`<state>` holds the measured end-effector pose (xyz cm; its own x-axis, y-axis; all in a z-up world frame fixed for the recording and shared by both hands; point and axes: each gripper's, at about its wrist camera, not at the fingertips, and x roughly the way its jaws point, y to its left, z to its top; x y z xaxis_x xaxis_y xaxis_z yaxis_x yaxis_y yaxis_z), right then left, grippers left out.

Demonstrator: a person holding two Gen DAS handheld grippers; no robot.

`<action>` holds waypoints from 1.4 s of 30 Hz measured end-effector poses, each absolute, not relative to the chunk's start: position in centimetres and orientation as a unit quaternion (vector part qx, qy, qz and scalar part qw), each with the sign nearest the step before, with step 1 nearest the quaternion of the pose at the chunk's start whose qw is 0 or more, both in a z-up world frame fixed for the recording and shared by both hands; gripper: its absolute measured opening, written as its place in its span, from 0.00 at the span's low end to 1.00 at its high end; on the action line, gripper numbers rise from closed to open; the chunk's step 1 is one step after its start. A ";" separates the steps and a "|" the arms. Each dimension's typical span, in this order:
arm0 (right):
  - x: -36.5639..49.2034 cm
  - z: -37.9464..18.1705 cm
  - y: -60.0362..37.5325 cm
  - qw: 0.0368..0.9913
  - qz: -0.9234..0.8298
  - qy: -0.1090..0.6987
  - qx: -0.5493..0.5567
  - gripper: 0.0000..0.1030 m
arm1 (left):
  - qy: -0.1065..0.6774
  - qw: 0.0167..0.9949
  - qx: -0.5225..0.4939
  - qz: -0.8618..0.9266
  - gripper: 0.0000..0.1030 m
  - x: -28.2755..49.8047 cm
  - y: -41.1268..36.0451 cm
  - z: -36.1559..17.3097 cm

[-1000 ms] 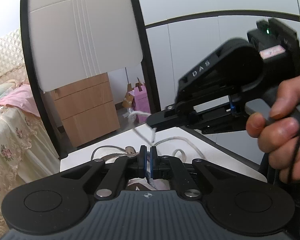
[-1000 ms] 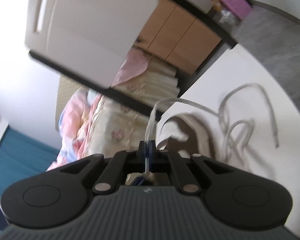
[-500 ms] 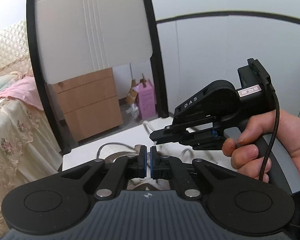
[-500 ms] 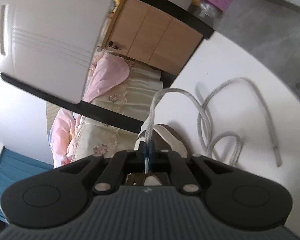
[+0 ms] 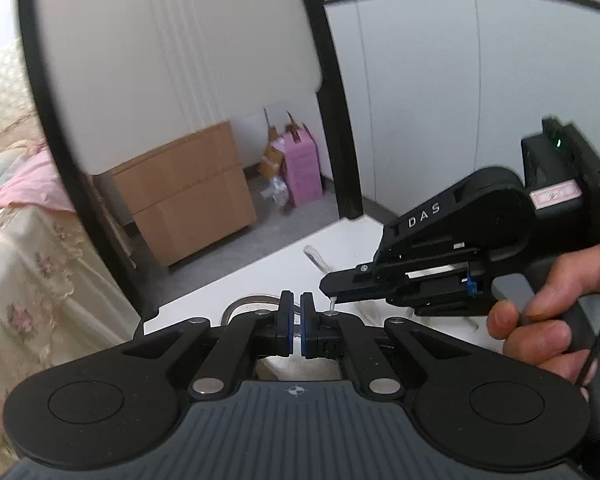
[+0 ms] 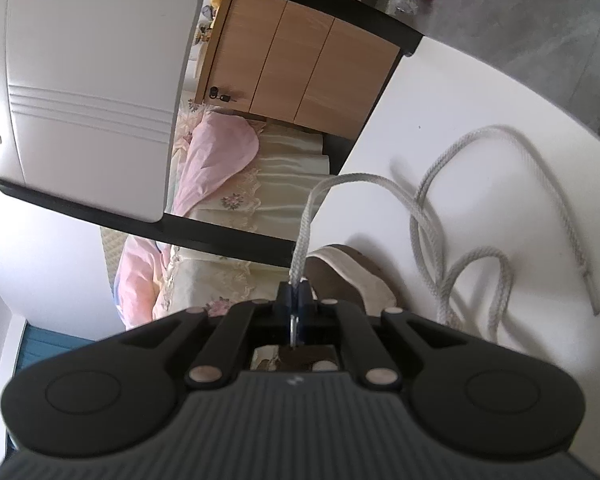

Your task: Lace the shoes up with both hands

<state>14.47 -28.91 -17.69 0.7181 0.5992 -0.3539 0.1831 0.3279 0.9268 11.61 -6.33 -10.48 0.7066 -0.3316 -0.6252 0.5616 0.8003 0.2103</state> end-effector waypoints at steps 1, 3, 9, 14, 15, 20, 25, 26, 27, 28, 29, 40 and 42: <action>14.5 -17.7 -28.9 0.737 0.139 0.349 0.562 0.04 | 0.298 0.899 0.202 -0.248 0.04 11.8 -6.6 -10.6; 14.5 -17.8 -28.9 0.732 0.137 0.352 0.568 0.04 | 0.310 0.893 0.212 -0.250 0.04 12.2 -7.2 -10.9; 14.6 -18.1 -29.0 0.723 0.133 0.357 0.576 0.04 | 0.325 0.880 0.238 -0.250 0.03 12.1 -8.0 -12.0; 14.7 -18.4 -28.9 0.717 0.131 0.359 0.583 0.04 | 0.333 0.880 0.229 -0.250 0.03 12.3 -7.8 -12.2; 14.7 -18.4 -28.8 0.716 0.132 0.360 0.583 0.04 | 0.335 0.880 0.226 -0.250 0.03 12.4 -7.6 -12.1; 14.6 -18.4 -28.7 0.714 0.132 0.362 0.585 0.04 | 0.337 0.881 0.219 -0.251 0.03 12.5 -7.3 -11.8; 14.5 -18.5 -28.6 0.704 0.136 0.363 0.595 0.04 | 0.337 0.882 0.213 -0.251 0.03 13.2 -7.3 -12.2; 14.4 -18.5 -28.6 0.703 0.137 0.362 0.596 0.04 | 0.337 0.882 0.212 -0.251 0.03 13.2 -7.3 -12.2; 14.4 -18.5 -28.6 0.701 0.138 0.362 0.598 0.04 | 0.338 0.882 0.211 -0.251 0.03 13.3 -7.2 -12.2; 14.4 -18.5 -28.7 0.699 0.139 0.361 0.601 0.04 | 0.338 0.883 0.211 -0.250 0.03 13.3 -7.1 -12.3; 14.3 -18.4 -28.7 0.698 0.140 0.360 0.602 0.04 | 0.337 0.883 0.212 -0.250 0.04 13.3 -7.1 -12.3; 14.3 -18.5 -28.8 0.702 0.133 0.358 0.601 0.04 | 0.336 0.883 0.217 -0.246 0.03 13.3 -7.1 -12.2; 14.3 -18.6 -28.7 0.698 0.134 0.357 0.606 0.04 | 0.336 0.882 0.219 -0.247 0.03 13.3 -7.1 -12.2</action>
